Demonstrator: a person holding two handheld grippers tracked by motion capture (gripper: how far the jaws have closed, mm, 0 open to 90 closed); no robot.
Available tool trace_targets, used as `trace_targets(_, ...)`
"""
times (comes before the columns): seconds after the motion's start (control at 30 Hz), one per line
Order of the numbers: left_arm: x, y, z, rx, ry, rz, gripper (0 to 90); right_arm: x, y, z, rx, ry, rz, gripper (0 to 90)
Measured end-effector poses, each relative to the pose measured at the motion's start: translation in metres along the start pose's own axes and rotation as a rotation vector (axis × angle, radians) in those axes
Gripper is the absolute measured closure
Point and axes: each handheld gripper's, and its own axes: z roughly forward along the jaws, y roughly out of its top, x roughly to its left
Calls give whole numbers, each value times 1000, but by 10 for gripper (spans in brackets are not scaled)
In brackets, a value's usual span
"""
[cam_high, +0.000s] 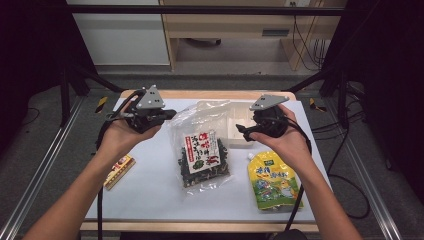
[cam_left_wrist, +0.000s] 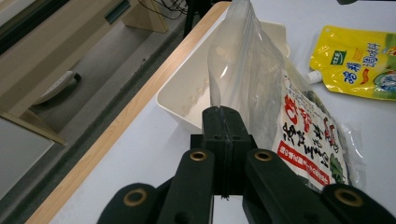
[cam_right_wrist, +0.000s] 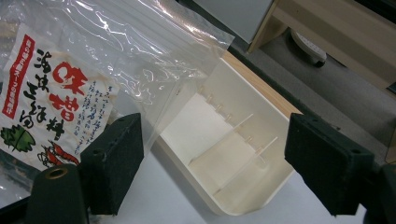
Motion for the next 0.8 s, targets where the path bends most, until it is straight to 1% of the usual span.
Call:
trace_targets(0.13, 0, 5, 0, -2, -9, 6, 900, -4, 1, -2, 19, -2, -4, 211)
trace_targets(0.27, -3, 11, 0, -6, -12, 18, 900, -8, 5, -4, 21, 4, -4, 211)
trace_targets(0.33, -5, 15, -2, -15, -19, 30, 900, -11, 9, -6, 24, 22, -13, 199)
trace_targets(0.37, -5, 15, -2, -15, -19, 30, 900, -12, 11, -6, 29, 35, -25, 189)
trace_targets(0.47, -8, 19, -2, -18, -22, 47, 900, -14, 13, -7, 40, 48, -46, 185)
trace_targets(0.53, -9, 21, -2, -24, -27, 49, 900, -14, 15, -7, 46, 61, -59, 189)
trace_targets(0.8, -16, 30, -4, -40, -36, 70, 900, -19, 23, -2, 77, 99, -114, 194)
